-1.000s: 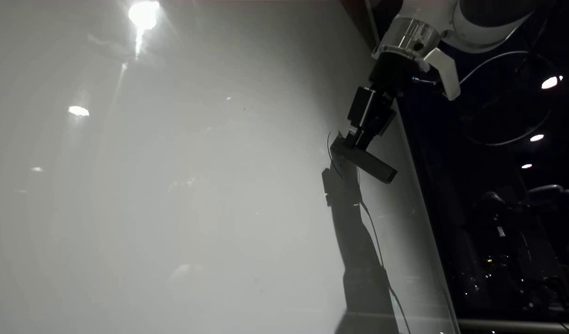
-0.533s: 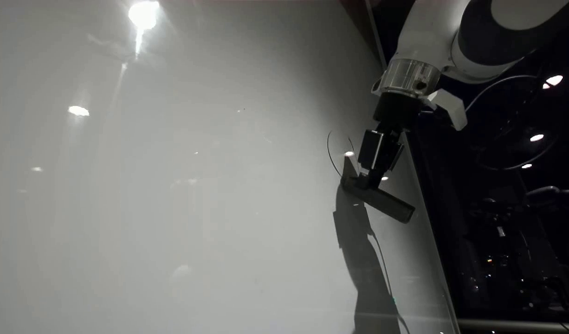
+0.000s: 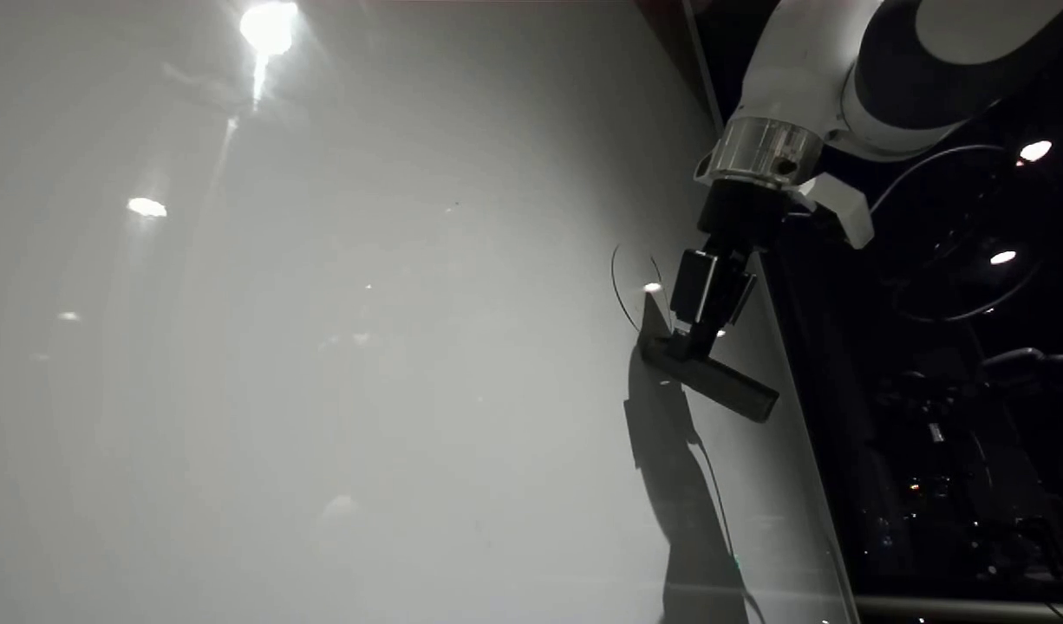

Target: Use the duster to erase the drawing on the whiteboard

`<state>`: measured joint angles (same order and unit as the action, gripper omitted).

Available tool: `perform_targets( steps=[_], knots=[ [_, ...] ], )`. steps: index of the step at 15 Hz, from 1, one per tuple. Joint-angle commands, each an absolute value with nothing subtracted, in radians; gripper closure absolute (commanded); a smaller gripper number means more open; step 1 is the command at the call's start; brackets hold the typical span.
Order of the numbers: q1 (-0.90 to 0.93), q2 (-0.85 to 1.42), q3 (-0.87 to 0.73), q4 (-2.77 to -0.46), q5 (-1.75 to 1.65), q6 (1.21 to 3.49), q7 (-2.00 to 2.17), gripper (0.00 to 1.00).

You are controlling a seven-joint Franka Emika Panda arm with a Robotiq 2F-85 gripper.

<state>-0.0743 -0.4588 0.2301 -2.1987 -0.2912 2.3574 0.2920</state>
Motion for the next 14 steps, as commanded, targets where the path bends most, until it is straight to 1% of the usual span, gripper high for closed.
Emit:
perform_targets(
  steps=[1,7,14],
  knots=[
    [-0.06,-0.456,0.241,-2.132,-0.307,2.344,0.321,0.71],
    [-0.043,-0.457,0.267,-2.05,-0.308,2.321,0.336,0.71],
    [-0.055,-0.446,0.255,-1.981,-0.32,2.324,0.316,0.71]
  ],
)
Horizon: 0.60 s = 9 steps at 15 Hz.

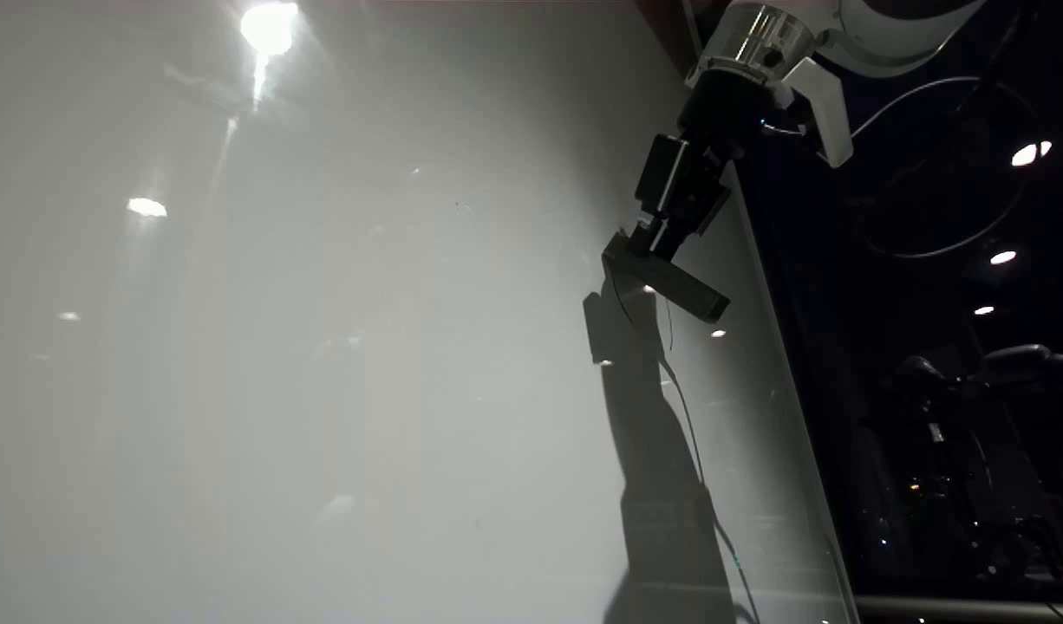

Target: Use the duster to erase the drawing on the whiteboard

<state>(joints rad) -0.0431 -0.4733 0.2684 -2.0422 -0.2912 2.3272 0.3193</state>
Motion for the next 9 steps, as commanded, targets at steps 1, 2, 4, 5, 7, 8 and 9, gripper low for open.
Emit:
perform_targets(
  steps=[1,2,4,5,7,8,9],
  knots=[
    [-0.06,-0.441,0.247,-1.969,-0.321,2.323,0.31,0.71],
    [-0.066,-0.433,0.237,-1.951,-0.322,2.32,0.302,0.71],
    [-0.076,-0.422,0.221,-1.92,-0.326,2.309,0.296,0.71],
    [-0.079,-0.417,0.213,-1.903,-0.325,2.299,0.292,0.71],
    [-0.082,-0.415,0.206,-1.887,-0.331,2.288,0.291,0.71],
    [-0.082,-0.419,0.205,-1.886,-0.332,2.285,0.291,0.71],
    [-0.079,-0.42,0.209,-1.882,-0.33,2.277,0.295,0.71]
  ],
)
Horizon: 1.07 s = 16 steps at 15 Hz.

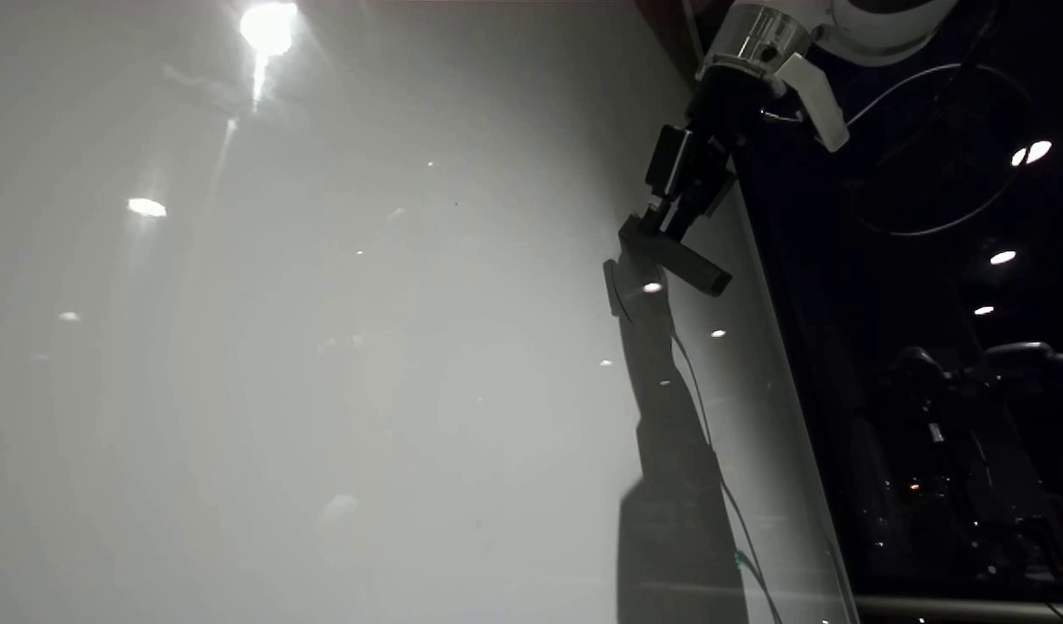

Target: Use the duster to erase the drawing on the whiteboard

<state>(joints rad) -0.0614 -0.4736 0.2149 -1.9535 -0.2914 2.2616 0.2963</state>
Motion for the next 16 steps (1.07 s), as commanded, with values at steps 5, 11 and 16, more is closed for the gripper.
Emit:
perform_targets(
  steps=[5,11,16],
  knots=[
    [-0.062,-0.449,0.241,-1.931,-0.33,2.274,0.322,0.71],
    [-0.045,-0.451,0.285,-2.041,-0.34,2.307,0.353,0.71],
    [-0.072,-0.418,0.261,-2.116,-0.394,2.364,0.35,0.71]
  ],
)
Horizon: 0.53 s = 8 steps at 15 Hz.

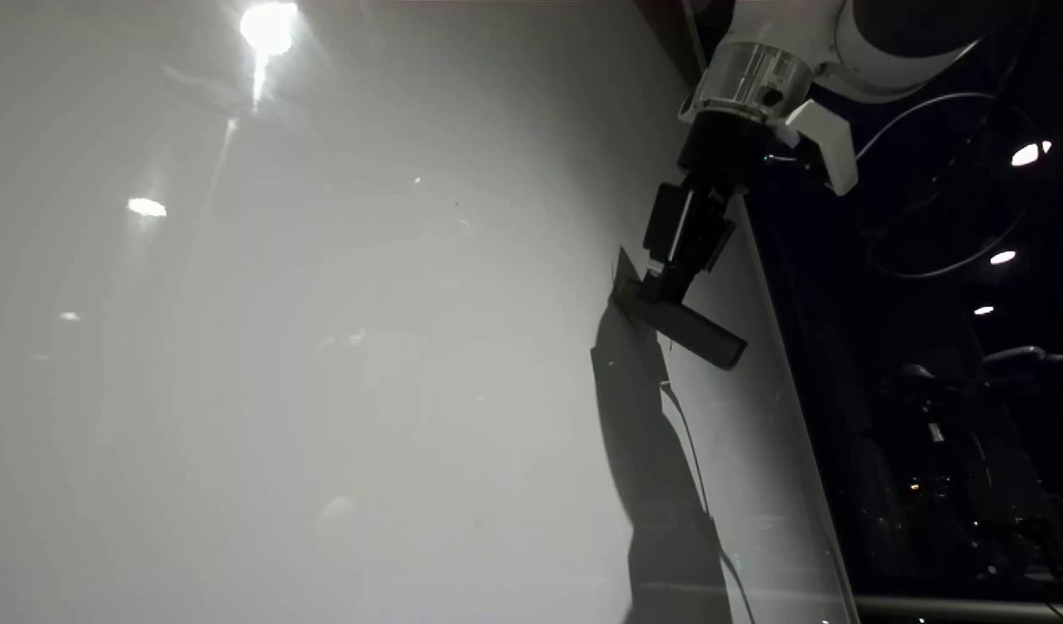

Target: Use the duster to erase the drawing on the whiteboard

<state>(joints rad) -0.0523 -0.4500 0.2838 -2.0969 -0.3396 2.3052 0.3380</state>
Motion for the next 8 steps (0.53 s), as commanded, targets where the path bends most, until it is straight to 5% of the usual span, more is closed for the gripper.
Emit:
perform_targets(
  steps=[1,8],
  knots=[
    [-0.08,-0.413,0.249,-2.124,-0.404,2.371,0.344,0.71],
    [-0.102,-0.423,0.214,-2.163,-0.441,2.36,0.353,0.71]
  ],
)
